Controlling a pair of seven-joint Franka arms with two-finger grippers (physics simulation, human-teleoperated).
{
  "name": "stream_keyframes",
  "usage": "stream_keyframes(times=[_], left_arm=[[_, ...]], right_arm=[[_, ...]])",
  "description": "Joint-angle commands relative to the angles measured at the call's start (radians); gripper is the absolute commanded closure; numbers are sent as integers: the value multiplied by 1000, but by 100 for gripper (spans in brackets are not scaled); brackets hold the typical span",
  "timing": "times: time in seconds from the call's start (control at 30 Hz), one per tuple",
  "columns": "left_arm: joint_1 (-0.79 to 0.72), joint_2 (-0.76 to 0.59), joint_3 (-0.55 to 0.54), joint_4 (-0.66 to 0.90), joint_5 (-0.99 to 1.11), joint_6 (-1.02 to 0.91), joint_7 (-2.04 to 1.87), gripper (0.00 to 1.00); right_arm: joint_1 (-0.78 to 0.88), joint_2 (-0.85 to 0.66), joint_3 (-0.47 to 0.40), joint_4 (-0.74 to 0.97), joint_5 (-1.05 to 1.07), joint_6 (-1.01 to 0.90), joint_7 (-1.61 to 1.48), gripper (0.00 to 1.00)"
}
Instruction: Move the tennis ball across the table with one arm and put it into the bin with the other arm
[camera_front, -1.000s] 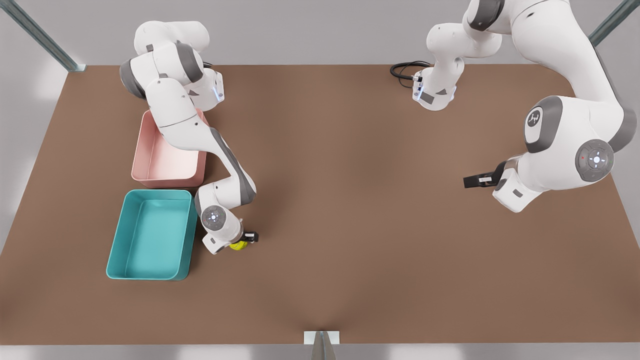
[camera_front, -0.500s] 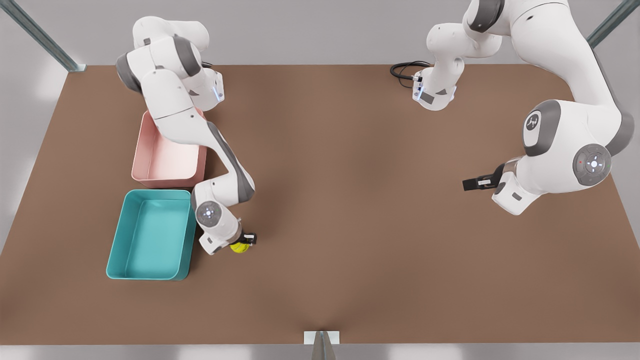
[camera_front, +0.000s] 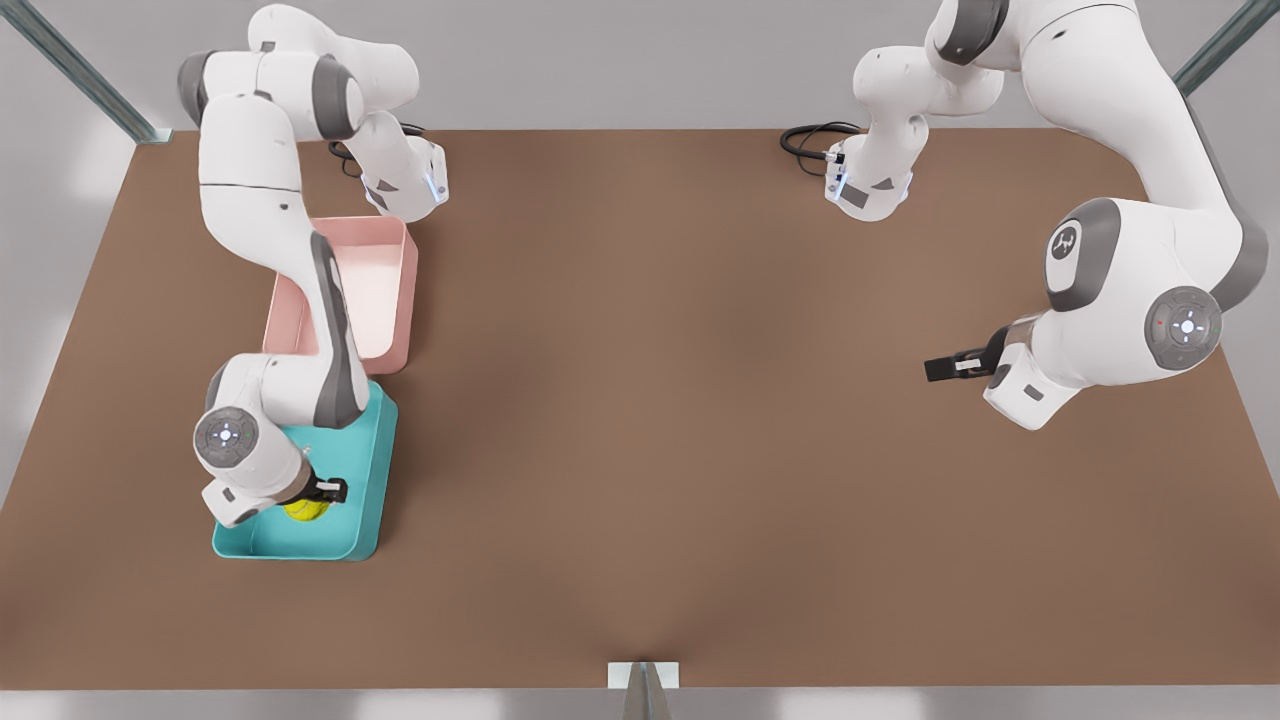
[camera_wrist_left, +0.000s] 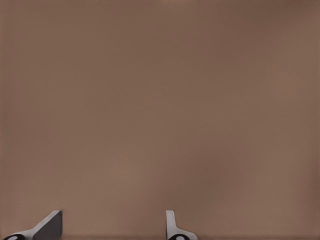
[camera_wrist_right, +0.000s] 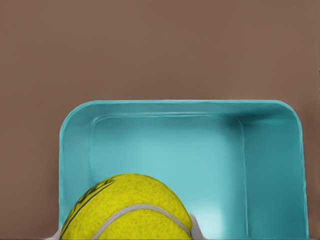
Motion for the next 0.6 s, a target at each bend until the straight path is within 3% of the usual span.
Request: stream_keyframes(times=[0.0, 0.1, 0.13, 0.2, 0.23, 0.3, 0.37, 0.43, 0.57], left_arm=[[-1, -1, -1, 1, 1, -1, -10, 0], [-1, 2, 0, 1, 1, -1, -11, 0], [-1, 2, -1, 1, 1, -1, -10, 0], [-1, 6, -1, 1, 1, 2, -10, 0], [-1, 6, -1, 1, 1, 2, -10, 0], [-1, 6, -1, 1, 1, 5, -10, 0], [-3, 6, 0, 1, 1, 5, -11, 0], [-3, 6, -1, 1, 1, 4, -11, 0], [-3, 6, -1, 1, 1, 4, -11, 0]], right_arm=[[-8, 12, -6, -3, 28, -45, -402, 0], [-6, 12, -4, -1, 30, -47, -394, 0], [-6, -17, 10, 8, 62, -129, -386, 0], [-5, -60, 62, 132, 76, -467, -184, 0], [-5, -70, 129, 237, -36, -645, -129, 0], [-127, -230, 349, 238, -145, -765, -63, 0], [-235, -313, 425, 200, -139, -762, -60, 0], [-233, -433, 418, 109, -127, -757, -61, 0], [-225, -462, 353, 76, -47, -752, -61, 0]])
